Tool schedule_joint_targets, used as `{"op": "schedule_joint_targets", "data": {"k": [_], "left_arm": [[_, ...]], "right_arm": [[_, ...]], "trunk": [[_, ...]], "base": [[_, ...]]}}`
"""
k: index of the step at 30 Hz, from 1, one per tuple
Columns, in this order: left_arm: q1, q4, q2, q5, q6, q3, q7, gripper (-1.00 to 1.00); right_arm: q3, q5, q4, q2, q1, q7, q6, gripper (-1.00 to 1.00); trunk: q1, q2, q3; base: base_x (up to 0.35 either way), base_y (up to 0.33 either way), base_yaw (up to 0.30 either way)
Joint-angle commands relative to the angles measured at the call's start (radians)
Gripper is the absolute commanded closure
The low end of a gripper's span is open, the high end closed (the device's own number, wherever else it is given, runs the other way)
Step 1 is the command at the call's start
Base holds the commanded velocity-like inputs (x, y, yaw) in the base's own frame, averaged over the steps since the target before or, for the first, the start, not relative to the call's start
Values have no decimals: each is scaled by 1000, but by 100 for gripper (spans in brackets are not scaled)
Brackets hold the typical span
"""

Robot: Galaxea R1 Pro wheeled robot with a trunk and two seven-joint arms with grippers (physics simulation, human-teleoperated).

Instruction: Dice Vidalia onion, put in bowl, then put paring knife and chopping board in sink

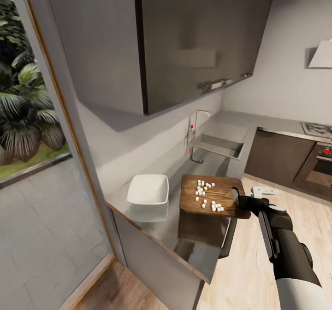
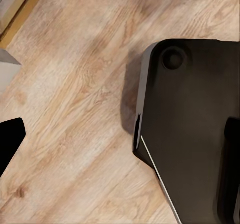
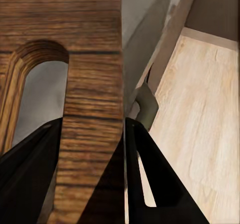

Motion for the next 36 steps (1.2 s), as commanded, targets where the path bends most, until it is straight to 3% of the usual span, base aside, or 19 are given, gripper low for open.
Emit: {"op": "schedule_joint_targets", "data": {"k": [1,10,27,36], "left_arm": [[0,-1,0,10,-1,-3,1,-100],[0,-1,0,10,-2,-3,1,-100],[0,-1,0,10,0,-3,1,-100],[0,-1,0,10,0,-3,1,-100]], "right_arm": [[-1,10,-1,0,-1,9,5,100],[0,11,-1,2,-1,9,5,100],[0,12,-1,4,-1,9,5,100],[1,11,-1,4,-1,9,5,100]], "trunk": [[1,-2,-1],[1,-2,13],[1,-2,40],[1,-2,54]], "base": [[188,260,-181],[61,98,5],[3,1,146],[185,146,150]]}}
